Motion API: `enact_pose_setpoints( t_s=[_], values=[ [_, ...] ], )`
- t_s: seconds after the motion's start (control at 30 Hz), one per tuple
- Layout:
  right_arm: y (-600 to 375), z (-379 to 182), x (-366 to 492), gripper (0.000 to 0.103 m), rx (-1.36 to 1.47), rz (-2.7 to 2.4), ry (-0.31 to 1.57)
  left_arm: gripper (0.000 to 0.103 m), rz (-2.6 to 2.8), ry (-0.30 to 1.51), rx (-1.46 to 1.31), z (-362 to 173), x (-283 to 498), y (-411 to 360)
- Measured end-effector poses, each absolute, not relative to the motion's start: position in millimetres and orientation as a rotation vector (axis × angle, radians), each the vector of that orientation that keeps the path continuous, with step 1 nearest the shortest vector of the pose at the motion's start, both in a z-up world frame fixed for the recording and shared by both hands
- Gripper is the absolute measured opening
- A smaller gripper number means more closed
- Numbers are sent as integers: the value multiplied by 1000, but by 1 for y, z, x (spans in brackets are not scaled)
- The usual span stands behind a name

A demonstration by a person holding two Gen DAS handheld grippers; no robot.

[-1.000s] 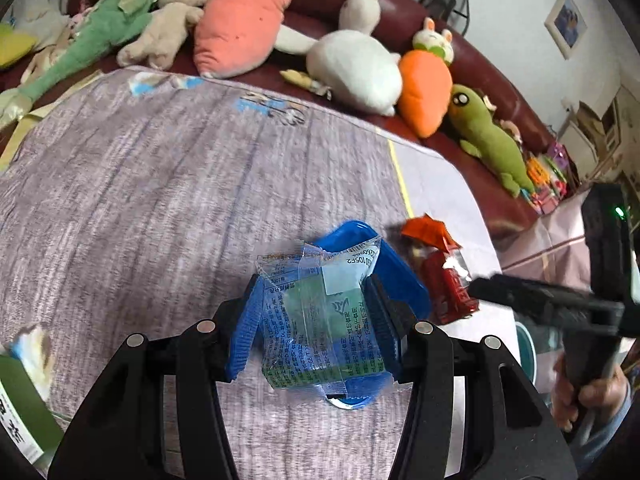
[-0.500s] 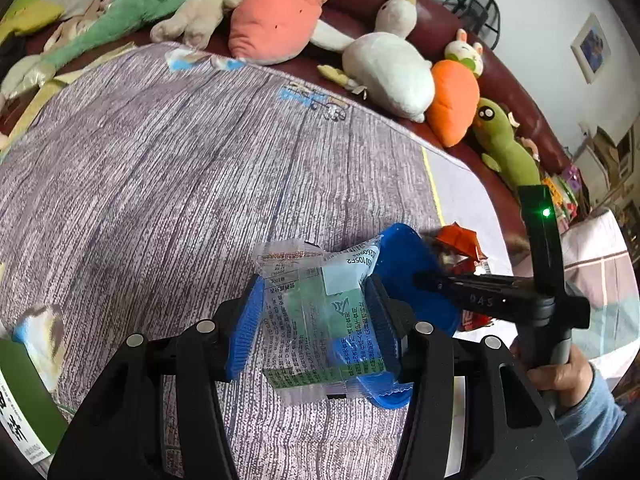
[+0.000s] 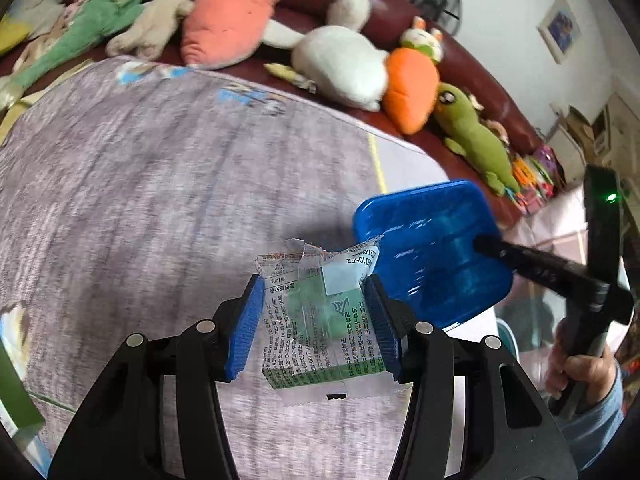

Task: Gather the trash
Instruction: 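Carry the packet and blue tray over the teal bin and open both grippers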

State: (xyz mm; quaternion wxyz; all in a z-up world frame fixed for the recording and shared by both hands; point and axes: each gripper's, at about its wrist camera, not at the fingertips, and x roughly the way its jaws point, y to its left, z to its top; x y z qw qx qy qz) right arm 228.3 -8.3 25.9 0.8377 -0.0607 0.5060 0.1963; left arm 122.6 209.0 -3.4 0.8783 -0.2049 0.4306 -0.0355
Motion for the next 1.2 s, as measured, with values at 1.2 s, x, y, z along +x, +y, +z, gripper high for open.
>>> enact_pose_setpoints(
  t_s=[1.2],
  values=[
    [-469,-22,102,13,318,-192,1076,54,-653,1167,22,-62,154,-240]
  ],
)
